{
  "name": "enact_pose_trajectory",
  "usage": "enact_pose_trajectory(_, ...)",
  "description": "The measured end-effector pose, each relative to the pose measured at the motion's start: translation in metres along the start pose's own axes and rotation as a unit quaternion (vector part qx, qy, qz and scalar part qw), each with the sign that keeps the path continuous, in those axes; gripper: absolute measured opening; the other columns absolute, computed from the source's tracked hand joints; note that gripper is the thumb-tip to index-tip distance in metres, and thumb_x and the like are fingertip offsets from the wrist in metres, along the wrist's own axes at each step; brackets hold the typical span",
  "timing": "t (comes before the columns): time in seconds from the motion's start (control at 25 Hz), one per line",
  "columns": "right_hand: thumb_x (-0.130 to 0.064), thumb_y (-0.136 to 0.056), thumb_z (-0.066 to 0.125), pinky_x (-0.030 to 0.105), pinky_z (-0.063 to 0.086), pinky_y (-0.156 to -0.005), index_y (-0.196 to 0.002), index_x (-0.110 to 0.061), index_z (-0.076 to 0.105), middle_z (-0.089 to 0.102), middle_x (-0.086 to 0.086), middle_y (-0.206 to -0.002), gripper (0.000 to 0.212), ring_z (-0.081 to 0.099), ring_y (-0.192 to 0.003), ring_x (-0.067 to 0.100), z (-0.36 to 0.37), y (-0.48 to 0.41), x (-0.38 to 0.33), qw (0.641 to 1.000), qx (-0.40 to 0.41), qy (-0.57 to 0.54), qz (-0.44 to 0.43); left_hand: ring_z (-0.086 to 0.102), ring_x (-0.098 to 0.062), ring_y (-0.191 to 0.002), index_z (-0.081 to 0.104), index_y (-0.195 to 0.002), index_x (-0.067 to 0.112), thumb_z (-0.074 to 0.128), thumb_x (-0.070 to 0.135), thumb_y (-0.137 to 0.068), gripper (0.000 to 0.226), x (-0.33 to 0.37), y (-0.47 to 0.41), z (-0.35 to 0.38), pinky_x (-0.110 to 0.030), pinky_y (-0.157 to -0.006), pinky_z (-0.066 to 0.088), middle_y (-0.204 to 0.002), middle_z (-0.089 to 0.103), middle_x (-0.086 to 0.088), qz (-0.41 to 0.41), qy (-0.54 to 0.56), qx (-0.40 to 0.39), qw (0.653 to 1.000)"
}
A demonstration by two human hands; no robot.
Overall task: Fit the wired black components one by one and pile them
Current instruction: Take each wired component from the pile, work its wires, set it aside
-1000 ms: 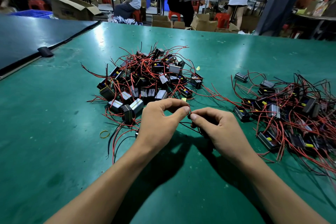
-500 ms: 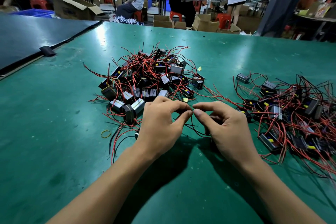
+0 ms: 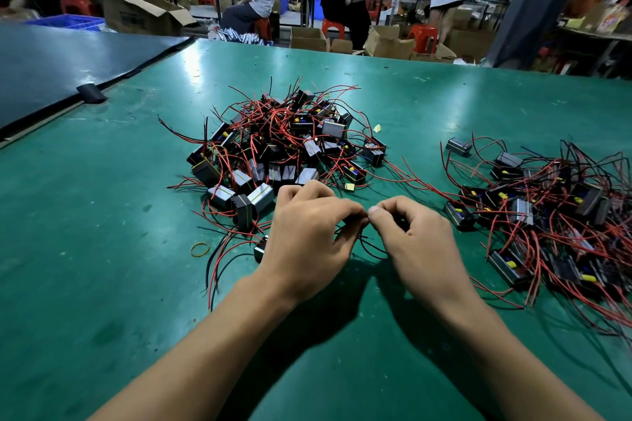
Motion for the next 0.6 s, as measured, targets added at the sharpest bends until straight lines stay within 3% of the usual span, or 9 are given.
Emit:
enact_pose_trajectory(0.12,-0.028,-0.088,0.066,0.024,0.029,-0.048,-0.063,-0.017,0.064,0.042,-0.011,-0.048,0.027,0.035,-0.047,0.007,-0.004,-0.003,0.003,0.990,-0.042,-0.059,0.124,0.059,-0.018,-0.078,0.076,-0.086,0.021,0.071,0.026,-0.083,0.008,0.001,0.001,0.001,-0.042,-0.075,0.041,-0.073,0.068,0.009,0.028,-0.014,0.011,0.999)
enact_pose_trajectory(0.2,-0.026,-0.087,0.065,0.022,0.024,-0.043,-0.057,-0.018,0.058,0.037,-0.008,-0.048,0.032,0.031,-0.042,0.010,-0.004,-0.002,0.001,0.972,-0.069,-0.127,0.185,0.059,-0.018,-0.079,0.075,-0.085,0.021,0.071,0.025,-0.083,0.006,0.003,0.001,0.001,-0.043,-0.074,0.041,-0.074,0.069,0.010,0.031,-0.019,0.017,0.999)
enact_pose_trajectory(0.28,-0.023,-0.088,0.062,0.019,0.021,-0.041,-0.056,-0.020,0.048,0.034,-0.005,-0.051,0.035,0.029,-0.039,0.011,-0.001,0.000,0.001,0.940,-0.087,-0.217,0.249,0.059,-0.019,-0.078,0.074,-0.081,0.021,0.071,0.023,-0.083,0.003,0.006,0.002,0.001,-0.042,-0.074,0.042,-0.071,0.068,0.011,0.042,-0.032,0.037,0.998)
enact_pose_trajectory(0.4,-0.018,-0.090,0.058,0.018,0.022,-0.038,-0.067,-0.015,0.053,0.039,-0.003,-0.055,0.024,0.028,-0.036,0.009,0.001,0.000,0.001,0.886,-0.107,-0.323,0.316,0.059,-0.020,-0.077,0.072,-0.077,0.022,0.071,0.022,-0.084,0.008,0.011,0.001,0.001,-0.041,-0.075,0.041,-0.068,0.066,0.011,0.064,-0.061,0.066,0.994)
enact_pose_trajectory(0.48,-0.019,-0.091,0.062,0.017,0.023,-0.036,-0.074,-0.010,0.058,0.046,-0.004,-0.055,0.020,0.031,-0.035,0.008,-0.003,-0.001,0.004,0.900,-0.108,-0.306,0.290,0.058,-0.019,-0.078,0.073,-0.078,0.022,0.071,0.022,-0.085,0.007,0.009,0.001,0.001,-0.041,-0.075,0.041,-0.070,0.067,0.012,0.055,-0.048,0.062,0.995)
enact_pose_trajectory(0.6,-0.019,-0.092,0.069,0.021,0.036,-0.037,-0.089,-0.013,0.068,0.062,-0.007,-0.061,0.007,0.047,-0.036,0.009,-0.017,-0.002,0.002,0.985,-0.076,-0.125,0.095,0.056,-0.017,-0.080,0.074,-0.084,0.022,0.069,0.026,-0.085,0.007,0.001,0.001,0.001,-0.041,-0.075,0.038,-0.076,0.070,0.013,-0.003,-0.001,0.036,0.999)
Point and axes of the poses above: each hand's wrist, its own y-axis away from the middle knuckle, its own z-axis out of the palm, x = y × z, the point moved 3 cm from there along -y, towards the middle knuckle
